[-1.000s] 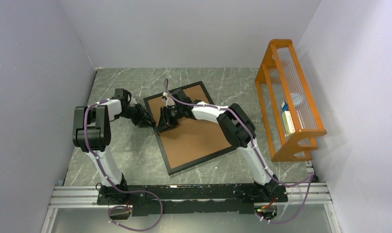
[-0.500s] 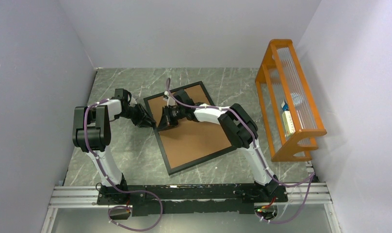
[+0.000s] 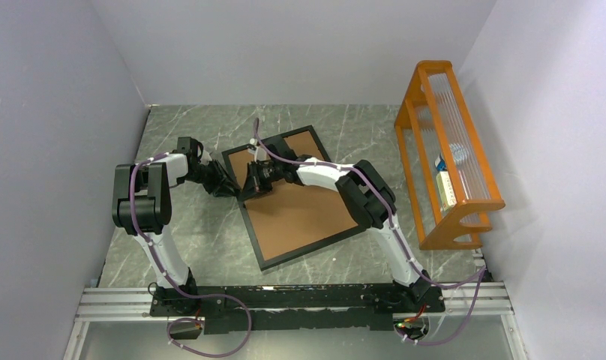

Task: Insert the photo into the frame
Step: Install the photo frame at the center of the board.

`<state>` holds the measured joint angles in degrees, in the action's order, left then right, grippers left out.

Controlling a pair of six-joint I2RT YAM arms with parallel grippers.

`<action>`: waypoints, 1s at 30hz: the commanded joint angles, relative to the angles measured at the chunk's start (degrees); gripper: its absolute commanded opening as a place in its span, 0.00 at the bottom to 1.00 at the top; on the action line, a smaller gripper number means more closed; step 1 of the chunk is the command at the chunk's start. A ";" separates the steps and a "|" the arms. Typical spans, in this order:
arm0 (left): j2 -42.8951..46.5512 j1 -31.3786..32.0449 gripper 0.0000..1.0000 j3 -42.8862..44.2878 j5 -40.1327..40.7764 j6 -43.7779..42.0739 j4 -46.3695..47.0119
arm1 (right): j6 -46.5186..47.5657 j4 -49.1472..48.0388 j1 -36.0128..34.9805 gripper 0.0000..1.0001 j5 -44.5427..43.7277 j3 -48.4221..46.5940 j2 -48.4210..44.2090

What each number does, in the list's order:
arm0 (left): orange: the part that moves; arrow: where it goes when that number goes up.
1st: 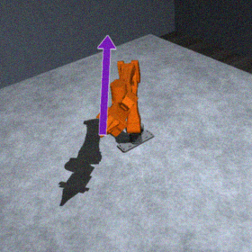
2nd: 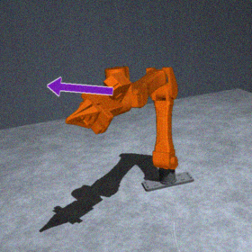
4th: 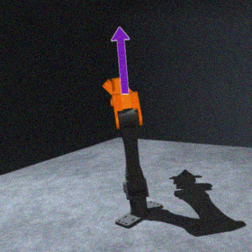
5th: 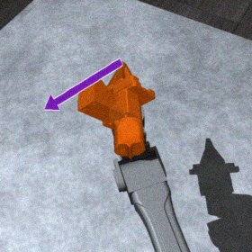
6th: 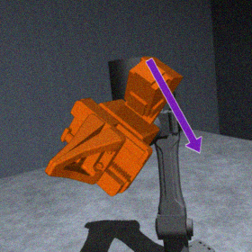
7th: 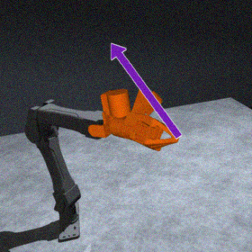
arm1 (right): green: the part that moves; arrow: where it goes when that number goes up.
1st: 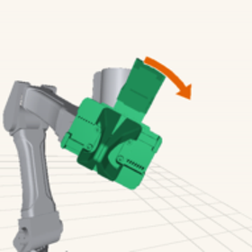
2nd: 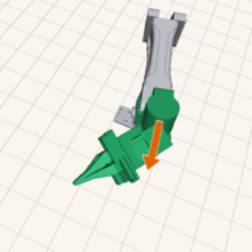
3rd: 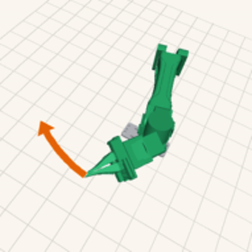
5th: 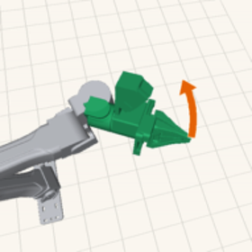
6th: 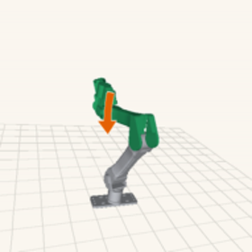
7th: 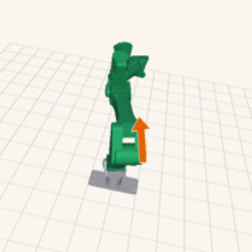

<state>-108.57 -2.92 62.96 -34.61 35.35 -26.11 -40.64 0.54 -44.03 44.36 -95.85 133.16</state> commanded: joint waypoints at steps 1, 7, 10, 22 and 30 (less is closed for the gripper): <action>-1.64 0.46 0.20 -1.70 4.38 -1.53 -4.04 | 3.12 5.26 -0.48 0.06 -0.79 -3.86 2.44; -1.68 0.42 0.20 -1.83 4.46 -1.53 -3.99 | 4.10 8.12 -0.79 0.06 -1.54 -4.51 3.73; -1.73 0.48 0.20 -1.80 4.47 -1.62 -4.04 | 4.32 9.34 -0.82 0.06 -2.28 -4.37 4.03; -1.71 0.46 0.19 -2.05 4.57 -1.67 -4.02 | 6.66 14.55 0.48 0.06 -6.58 -3.21 5.26; -1.73 0.44 0.19 -2.19 4.38 -1.52 -3.95 | 4.92 13.89 2.09 0.08 -11.23 -2.10 6.52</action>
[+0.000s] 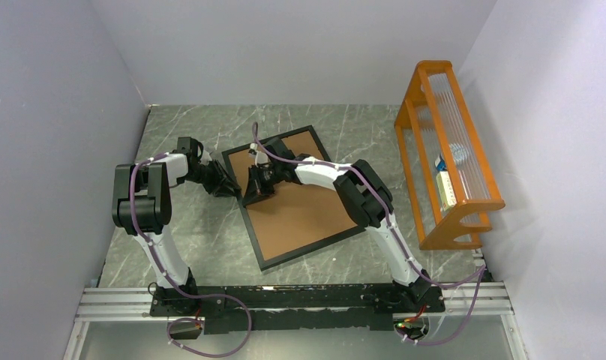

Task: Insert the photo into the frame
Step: Install the photo frame at the center of the board.

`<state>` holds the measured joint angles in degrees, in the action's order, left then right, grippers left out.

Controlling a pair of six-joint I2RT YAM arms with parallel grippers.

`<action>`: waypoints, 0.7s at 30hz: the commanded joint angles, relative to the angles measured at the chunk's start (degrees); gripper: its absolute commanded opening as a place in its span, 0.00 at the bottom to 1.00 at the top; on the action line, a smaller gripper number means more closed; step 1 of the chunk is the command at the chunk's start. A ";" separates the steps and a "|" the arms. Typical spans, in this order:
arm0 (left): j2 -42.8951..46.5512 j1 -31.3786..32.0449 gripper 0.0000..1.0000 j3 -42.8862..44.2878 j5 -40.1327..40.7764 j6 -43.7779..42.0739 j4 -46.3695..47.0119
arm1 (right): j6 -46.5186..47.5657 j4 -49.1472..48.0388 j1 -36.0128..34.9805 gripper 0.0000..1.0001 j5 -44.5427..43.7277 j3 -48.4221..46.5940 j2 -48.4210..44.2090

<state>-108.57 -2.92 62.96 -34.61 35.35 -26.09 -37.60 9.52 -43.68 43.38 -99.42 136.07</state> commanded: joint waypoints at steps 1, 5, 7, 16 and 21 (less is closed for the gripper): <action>-1.73 0.46 0.19 -2.15 4.38 -1.56 -3.97 | 1.70 5.30 1.76 0.09 -11.11 1.04 3.96; -1.72 0.46 0.19 -2.18 4.33 -1.44 -3.88 | 1.65 7.93 1.76 0.14 -13.58 -0.32 4.99; -1.65 0.50 0.19 -2.06 4.42 -1.53 -3.97 | 2.50 8.76 1.76 0.16 -14.16 -0.13 5.21; -1.47 0.44 0.19 -1.79 4.85 -1.72 -4.40 | 6.82 15.42 1.74 0.31 -19.22 -0.81 7.31; -1.38 0.53 0.19 -1.74 4.98 -1.78 -4.49 | 7.87 18.35 1.85 0.36 -22.10 -1.62 8.35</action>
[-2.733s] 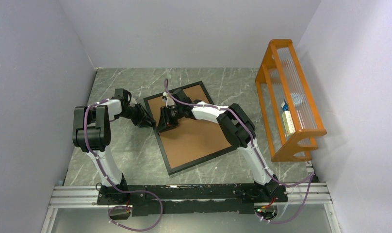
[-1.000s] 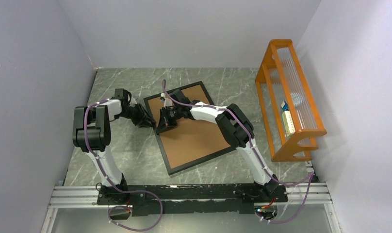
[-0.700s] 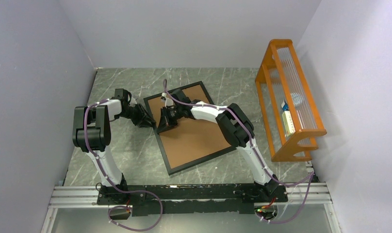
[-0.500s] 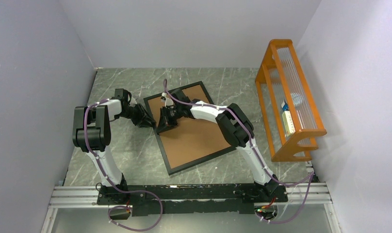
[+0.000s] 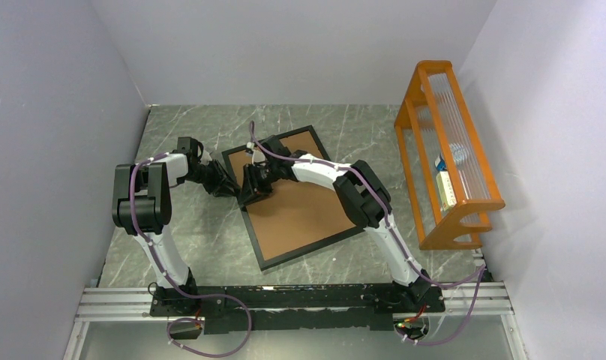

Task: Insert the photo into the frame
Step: Install the photo frame at the center of the board.

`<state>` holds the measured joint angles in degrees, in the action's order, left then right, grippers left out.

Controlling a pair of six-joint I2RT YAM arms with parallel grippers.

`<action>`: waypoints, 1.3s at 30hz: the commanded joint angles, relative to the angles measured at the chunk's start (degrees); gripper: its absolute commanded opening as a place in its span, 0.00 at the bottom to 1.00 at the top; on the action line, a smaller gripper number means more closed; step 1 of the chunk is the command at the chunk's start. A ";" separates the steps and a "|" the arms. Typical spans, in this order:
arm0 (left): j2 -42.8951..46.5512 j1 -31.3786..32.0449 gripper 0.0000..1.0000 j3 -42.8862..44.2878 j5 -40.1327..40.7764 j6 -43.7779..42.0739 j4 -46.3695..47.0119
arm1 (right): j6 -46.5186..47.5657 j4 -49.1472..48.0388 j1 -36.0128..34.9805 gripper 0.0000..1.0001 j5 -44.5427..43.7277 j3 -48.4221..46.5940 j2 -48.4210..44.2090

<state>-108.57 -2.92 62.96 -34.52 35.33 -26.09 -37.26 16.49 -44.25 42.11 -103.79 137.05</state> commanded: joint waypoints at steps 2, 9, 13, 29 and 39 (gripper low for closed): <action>-1.29 0.47 0.19 -1.74 5.10 -1.84 -4.65 | 7.61 11.87 2.65 0.37 -21.04 3.06 7.59; -1.78 0.51 0.18 -0.97 7.33 -2.33 -6.56 | 8.59 11.92 3.33 0.38 -21.76 6.11 6.94; -2.32 0.49 0.18 -0.36 8.42 -2.38 -7.74 | 9.83 12.46 3.44 0.38 -22.64 7.17 6.51; -1.71 0.39 0.20 0.82 6.41 -2.53 -8.05 | 10.63 11.98 4.34 0.38 -24.08 9.38 -0.60; 6.48 0.90 0.70 0.06 -1.17 -4.27 -5.77 | 10.99 -3.23 1.88 0.37 -6.73 22.20 -17.75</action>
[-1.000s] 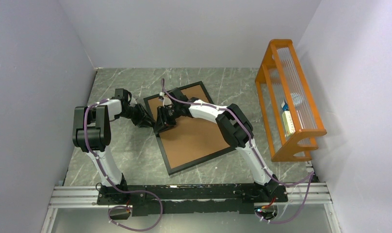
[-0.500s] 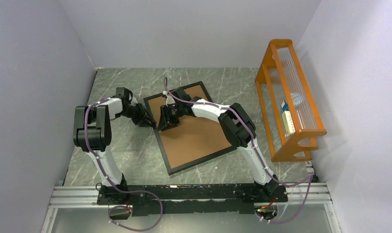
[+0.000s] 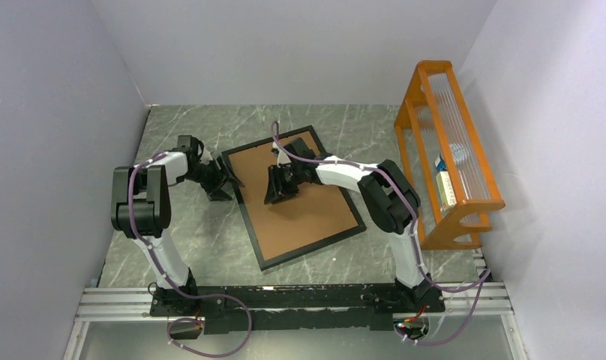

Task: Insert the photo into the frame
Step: Install the photo frame at the center of the board.

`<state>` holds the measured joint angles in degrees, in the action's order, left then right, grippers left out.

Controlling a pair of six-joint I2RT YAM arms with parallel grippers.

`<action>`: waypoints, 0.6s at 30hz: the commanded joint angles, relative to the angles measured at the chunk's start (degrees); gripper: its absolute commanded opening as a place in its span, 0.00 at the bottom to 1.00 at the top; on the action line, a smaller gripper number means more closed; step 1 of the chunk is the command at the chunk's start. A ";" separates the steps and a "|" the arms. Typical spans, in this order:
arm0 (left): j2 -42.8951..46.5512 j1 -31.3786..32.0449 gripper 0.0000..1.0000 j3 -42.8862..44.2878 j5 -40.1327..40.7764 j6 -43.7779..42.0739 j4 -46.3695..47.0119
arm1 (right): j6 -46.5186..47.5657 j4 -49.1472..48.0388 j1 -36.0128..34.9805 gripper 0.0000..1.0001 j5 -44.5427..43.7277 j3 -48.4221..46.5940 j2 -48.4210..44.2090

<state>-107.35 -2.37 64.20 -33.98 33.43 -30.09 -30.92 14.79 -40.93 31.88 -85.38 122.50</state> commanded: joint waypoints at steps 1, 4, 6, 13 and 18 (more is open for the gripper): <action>6.20 0.61 0.75 -1.76 -1.60 -2.47 -1.86 | 5.88 -1.26 -2.45 0.35 6.59 3.96 -3.10; 8.57 1.76 0.79 -4.39 -1.11 -2.45 -1.75 | 8.43 -1.25 -5.07 0.30 10.54 5.21 -3.13; 9.44 2.06 0.79 -6.30 -1.09 -2.41 -1.48 | 9.12 -2.85 -6.57 0.27 12.72 7.46 -4.10; 7.14 4.54 0.59 -10.67 -1.56 -1.51 -1.19 | 8.80 -7.42 -9.61 0.17 17.52 11.18 -5.55; 5.90 5.85 0.47 -11.54 0.66 -0.93 -1.58 | 8.88 -5.22 -10.22 0.17 14.77 10.38 -4.06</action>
<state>-100.77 2.59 53.23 -34.85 32.60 -31.55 -23.55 10.41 -51.09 47.00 -74.48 119.26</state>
